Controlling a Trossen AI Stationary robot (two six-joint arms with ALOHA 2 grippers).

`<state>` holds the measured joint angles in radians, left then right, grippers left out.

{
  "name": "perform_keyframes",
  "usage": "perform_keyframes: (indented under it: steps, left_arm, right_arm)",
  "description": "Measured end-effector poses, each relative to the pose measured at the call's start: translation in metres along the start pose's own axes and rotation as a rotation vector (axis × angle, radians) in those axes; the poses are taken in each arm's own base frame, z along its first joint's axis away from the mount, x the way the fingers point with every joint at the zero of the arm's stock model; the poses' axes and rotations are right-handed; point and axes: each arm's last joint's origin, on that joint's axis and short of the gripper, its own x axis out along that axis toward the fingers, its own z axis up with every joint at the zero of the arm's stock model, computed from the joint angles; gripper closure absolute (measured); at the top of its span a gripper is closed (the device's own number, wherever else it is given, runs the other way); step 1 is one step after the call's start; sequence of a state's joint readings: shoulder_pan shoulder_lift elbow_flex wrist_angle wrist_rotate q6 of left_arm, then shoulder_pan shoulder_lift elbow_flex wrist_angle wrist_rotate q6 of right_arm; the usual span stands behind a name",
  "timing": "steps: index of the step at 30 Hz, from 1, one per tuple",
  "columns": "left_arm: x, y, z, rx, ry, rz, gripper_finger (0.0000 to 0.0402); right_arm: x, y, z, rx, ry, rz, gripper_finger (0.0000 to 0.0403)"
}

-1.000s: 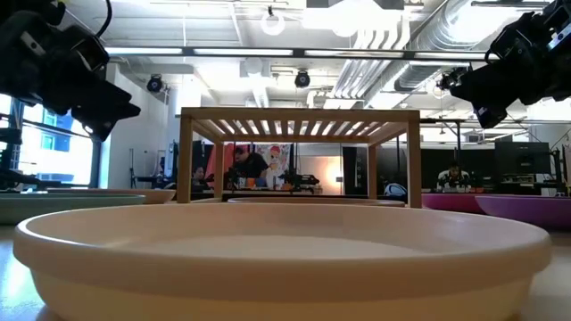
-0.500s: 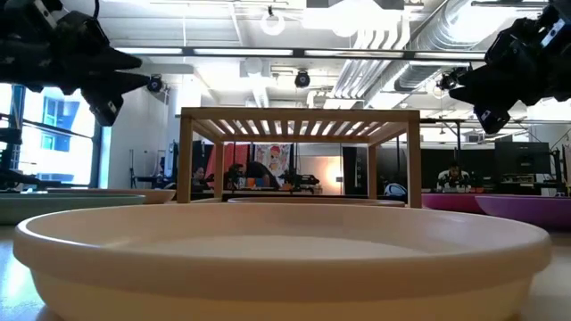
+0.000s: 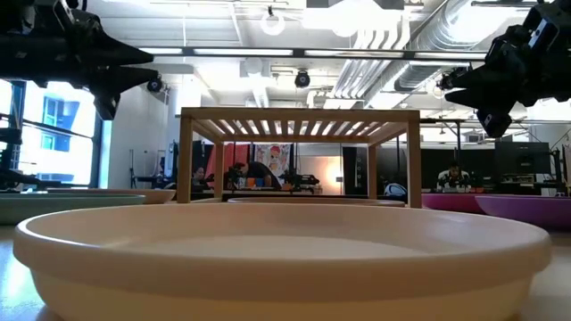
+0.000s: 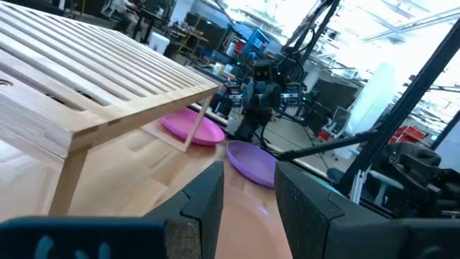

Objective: Place and stack plates onto a shelf
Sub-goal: Put the pink plate on the shelf

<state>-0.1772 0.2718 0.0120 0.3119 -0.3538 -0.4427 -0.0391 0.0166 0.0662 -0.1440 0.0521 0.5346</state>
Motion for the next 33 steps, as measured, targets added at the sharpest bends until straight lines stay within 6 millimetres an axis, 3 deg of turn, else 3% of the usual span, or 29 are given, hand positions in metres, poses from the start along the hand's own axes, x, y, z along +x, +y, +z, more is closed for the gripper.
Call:
perform_keyframes:
  steps: [11, 25, 29, 33]
  left_arm:
    - [0.000, 0.000, 0.005, -0.020, -0.077, 0.051, 0.0289]
    - [-0.002, 0.002, 0.013, -0.093, -0.216, 0.195, 0.0289]
    - [-0.003, 0.000, 0.021, -0.150, -0.295, 0.188, 0.0289]
    - [-0.005, -0.008, 0.041, -0.133, -0.371, 0.161, 0.0289]
  right_arm:
    - [0.000, 0.004, 0.008, 0.021, -0.094, 0.024, 0.0311]
    - [-0.005, 0.009, 0.028, 0.019, -0.362, -0.027, 0.0311]
    - [-0.009, 0.012, 0.036, -0.016, -0.458, -0.052, 0.0311]
    - [-0.017, 0.020, 0.053, -0.099, -0.495, -0.090, 0.0311]
